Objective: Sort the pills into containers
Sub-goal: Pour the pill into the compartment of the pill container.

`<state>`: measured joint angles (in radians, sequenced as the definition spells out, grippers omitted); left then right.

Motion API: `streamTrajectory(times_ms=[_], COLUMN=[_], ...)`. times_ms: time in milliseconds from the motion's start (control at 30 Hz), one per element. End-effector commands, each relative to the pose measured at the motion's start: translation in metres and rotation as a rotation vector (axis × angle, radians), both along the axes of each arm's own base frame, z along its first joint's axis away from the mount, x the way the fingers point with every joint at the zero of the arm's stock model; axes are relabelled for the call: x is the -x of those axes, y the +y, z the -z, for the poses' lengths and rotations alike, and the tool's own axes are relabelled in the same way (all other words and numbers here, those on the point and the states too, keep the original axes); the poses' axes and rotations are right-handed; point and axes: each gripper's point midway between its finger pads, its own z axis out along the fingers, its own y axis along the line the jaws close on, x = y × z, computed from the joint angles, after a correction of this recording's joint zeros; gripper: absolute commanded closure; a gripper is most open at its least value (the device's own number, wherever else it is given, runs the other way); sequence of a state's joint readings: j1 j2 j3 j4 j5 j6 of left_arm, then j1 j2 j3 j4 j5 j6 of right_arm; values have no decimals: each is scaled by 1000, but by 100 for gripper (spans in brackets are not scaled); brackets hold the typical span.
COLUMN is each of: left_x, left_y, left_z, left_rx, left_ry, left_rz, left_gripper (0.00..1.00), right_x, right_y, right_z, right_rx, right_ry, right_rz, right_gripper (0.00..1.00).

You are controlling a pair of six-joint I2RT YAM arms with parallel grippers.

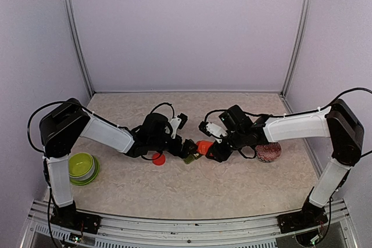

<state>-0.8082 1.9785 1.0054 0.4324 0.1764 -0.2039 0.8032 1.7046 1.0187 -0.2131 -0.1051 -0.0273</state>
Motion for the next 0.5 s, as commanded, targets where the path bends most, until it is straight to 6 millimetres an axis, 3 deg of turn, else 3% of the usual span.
streamTrajectory(times_ms=[0,467], left_x=[10,10], left_y=[-12,-13], left_z=[0,1], left_rx=[12,12], left_ry=[2,4], left_rz=[57,60], left_gripper=[1,1], right_x=[-3,3], right_y=[44,46], right_z=[-40,-29], right_rx=[-144,-124], right_ry=[-82,-54], right_rz=[-93,-112], right_gripper=[100,100])
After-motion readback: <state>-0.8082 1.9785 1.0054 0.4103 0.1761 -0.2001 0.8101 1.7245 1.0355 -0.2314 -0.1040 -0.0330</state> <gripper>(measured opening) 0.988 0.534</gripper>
